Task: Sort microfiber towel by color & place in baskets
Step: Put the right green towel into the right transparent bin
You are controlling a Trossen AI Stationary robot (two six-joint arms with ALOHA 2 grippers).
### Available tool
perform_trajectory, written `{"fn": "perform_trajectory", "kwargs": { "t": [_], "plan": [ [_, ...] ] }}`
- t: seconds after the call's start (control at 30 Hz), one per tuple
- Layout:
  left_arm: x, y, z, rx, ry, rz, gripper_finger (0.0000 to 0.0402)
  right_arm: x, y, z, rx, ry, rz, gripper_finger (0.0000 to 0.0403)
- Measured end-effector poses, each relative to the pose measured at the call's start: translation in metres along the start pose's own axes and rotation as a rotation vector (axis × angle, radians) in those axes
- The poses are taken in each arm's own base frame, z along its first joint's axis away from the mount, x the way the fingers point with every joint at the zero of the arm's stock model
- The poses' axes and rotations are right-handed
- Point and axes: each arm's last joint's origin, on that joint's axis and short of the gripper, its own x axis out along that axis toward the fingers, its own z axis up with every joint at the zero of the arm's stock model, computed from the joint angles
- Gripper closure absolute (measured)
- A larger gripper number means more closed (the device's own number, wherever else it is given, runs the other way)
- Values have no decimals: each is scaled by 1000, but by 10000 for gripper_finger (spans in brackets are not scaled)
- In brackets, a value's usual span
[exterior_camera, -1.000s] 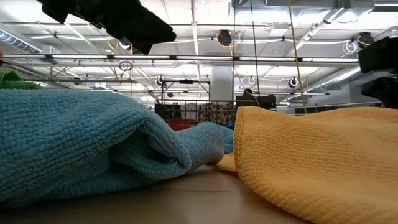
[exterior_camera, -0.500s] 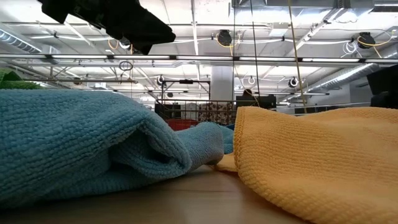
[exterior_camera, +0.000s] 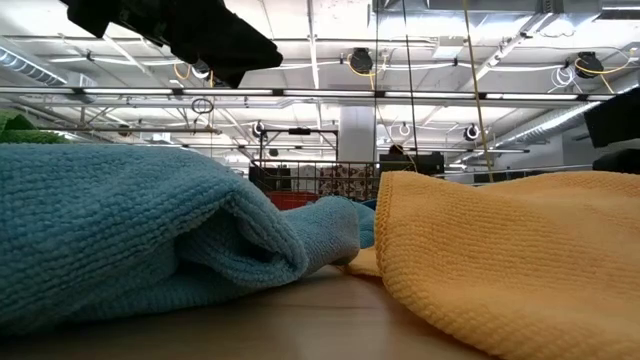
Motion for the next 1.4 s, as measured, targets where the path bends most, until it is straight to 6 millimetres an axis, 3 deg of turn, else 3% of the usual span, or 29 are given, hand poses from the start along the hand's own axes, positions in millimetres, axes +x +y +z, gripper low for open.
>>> {"fn": "perform_trajectory", "kwargs": {
  "t": [0.17, 0.43, 0.73, 1.0, 1.17, 1.4],
  "plan": [
    [0, 0, 3, -1, -30, 0, 313, 0, 6, 5, 4, -58, 56, 394],
    [2, 0, 9, -3, -111, 1, 313, -13, 12, 15, 29, -93, 20, 399],
    [23, -1, 10, 1, -248, 2, 313, -56, 25, 38, 23, -215, -121, 401],
    [36, -1, 10, -16, -379, 33, 309, -101, 40, 66, -63, -499, -254, 402],
    [40, -1, 13, -21, -434, 37, 262, -128, 44, 81, -58, -727, -406, 402],
    [42, 1, 31, -49, -481, 168, 143, -149, 52, 98, -82, -955, -563, 403]
  ]
}}
